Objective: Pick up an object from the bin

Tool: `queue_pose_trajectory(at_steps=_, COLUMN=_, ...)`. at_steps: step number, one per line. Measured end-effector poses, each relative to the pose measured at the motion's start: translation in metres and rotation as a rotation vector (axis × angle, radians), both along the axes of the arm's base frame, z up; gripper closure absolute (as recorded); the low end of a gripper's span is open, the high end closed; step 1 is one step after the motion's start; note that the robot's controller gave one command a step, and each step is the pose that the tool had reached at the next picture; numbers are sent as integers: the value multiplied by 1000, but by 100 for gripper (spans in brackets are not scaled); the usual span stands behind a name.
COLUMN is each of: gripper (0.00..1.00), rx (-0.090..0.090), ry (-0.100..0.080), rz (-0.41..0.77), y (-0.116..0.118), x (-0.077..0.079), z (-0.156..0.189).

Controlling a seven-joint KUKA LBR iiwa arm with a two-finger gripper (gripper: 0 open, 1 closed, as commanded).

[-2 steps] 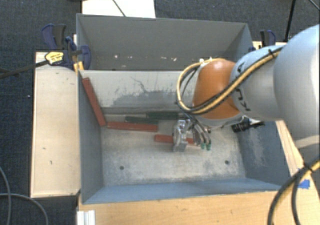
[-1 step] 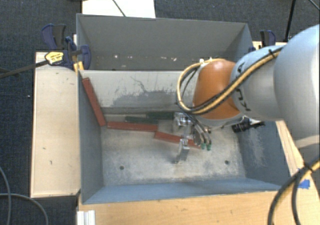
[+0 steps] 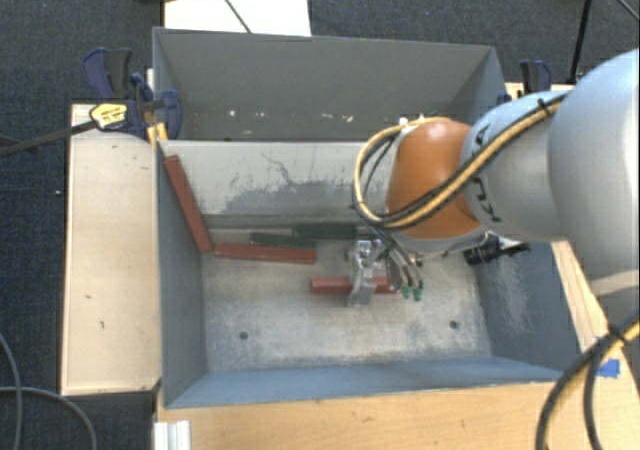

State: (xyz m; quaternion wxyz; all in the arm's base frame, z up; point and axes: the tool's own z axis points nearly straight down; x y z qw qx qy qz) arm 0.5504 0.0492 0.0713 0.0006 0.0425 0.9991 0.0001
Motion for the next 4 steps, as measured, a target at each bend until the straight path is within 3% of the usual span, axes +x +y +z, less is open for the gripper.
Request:
queue_pose_trajectory(at_steps=1, gripper=100, rx=0, ry=0, rz=1, y=0, x=0, z=0)
queue_pose_trajectory(at_steps=2, gripper=100, rx=0, ry=-1, rz=18, y=31, x=2, z=126)
queue_pose_trajectory(at_steps=3, gripper=100, rx=0, ry=-1, rz=19, y=31, x=2, z=125)
queue_pose_trajectory(at_steps=4, gripper=100, rx=-1, ry=7, rz=22, y=29, x=-10, z=173)
